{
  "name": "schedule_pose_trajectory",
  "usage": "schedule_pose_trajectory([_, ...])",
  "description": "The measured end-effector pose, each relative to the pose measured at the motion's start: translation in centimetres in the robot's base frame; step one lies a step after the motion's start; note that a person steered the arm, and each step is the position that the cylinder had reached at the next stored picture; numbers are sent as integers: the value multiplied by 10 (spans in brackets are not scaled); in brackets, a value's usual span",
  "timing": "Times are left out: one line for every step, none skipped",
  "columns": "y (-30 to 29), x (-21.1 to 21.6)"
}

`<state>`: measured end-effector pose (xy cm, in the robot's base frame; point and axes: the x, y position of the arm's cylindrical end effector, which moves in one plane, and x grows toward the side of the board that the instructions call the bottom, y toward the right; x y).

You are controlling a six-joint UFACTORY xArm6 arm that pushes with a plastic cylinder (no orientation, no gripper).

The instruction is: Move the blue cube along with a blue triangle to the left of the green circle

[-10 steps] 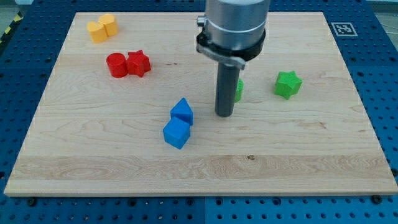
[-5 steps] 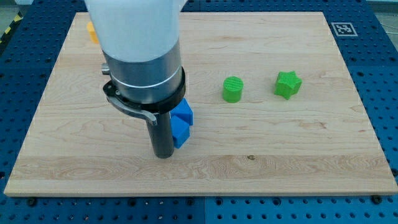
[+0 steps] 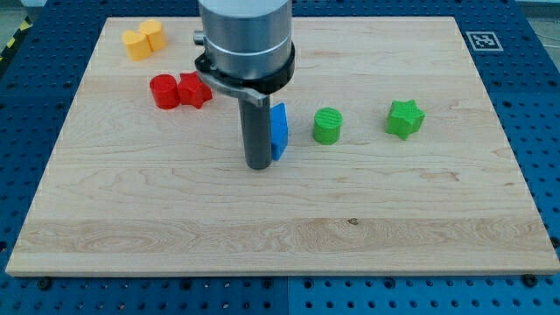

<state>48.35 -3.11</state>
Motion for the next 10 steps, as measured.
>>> schedule_pose_trajectory([3, -16])
schedule_pose_trajectory([8, -33])
schedule_pose_trajectory([8, -43])
schedule_pose_trajectory([8, -43])
schedule_pose_trajectory([-26, -43])
schedule_pose_trajectory([-58, -51])
schedule_pose_trajectory([-74, -76])
schedule_pose_trajectory([-70, -88])
schedule_pose_trajectory([-55, -97])
schedule_pose_trajectory([-40, -99])
